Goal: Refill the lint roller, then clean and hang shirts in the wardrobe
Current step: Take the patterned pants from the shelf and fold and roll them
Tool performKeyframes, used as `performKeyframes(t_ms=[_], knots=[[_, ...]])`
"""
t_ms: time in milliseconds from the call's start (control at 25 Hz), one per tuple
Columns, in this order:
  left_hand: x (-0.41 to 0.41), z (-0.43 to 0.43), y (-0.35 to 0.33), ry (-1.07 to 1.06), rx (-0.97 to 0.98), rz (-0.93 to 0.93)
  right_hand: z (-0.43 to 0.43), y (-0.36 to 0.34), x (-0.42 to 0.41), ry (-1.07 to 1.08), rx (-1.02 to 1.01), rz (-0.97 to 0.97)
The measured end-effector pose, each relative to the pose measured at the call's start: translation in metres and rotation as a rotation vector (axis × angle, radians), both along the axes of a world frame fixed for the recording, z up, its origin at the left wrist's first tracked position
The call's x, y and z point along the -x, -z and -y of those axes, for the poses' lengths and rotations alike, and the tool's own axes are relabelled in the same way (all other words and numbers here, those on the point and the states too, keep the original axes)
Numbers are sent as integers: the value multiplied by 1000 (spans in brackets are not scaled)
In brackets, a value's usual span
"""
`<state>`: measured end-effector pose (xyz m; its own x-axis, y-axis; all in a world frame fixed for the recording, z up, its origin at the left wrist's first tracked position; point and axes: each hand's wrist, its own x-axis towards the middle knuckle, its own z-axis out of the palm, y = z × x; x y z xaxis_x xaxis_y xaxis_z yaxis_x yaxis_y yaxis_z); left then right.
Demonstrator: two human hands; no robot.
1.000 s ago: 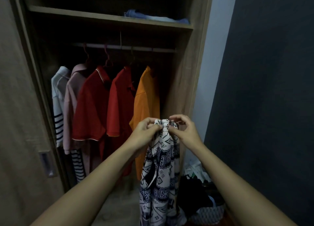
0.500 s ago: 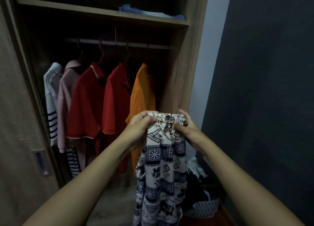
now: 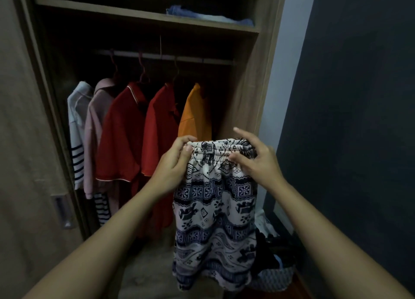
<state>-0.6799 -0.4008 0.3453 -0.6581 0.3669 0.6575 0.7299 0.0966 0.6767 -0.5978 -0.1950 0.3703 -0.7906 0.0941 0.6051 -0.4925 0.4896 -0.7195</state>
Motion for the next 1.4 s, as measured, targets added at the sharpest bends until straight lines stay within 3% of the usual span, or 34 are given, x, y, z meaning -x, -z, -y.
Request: performKeyframes(t_ms=[240,560,800,1000,1120,1200,1280,1400], knots=[[-3,-2,-8,-6,-34,-14,-8,9,19,194,-181,-231],[1,-1,-12,43,-252,218,-11,13,15,76,-298,-146],[2,7,-9,84,-113,133,-10,15,21,110,-302,-276],[-4,-1,-3,-52,-16,8,-13,6,25,127,-497,-129],[-8,-10,-2,-9,-26,49,4,7,28,117,-659,93],[-6,-13,-1,39,-53,92,14,12,36,34,-644,182],[-3,-9,1,33,-78,98,18,12,42,25,-628,179],[3,11,10,76,-14,114,24,-11,43,67,-838,37]])
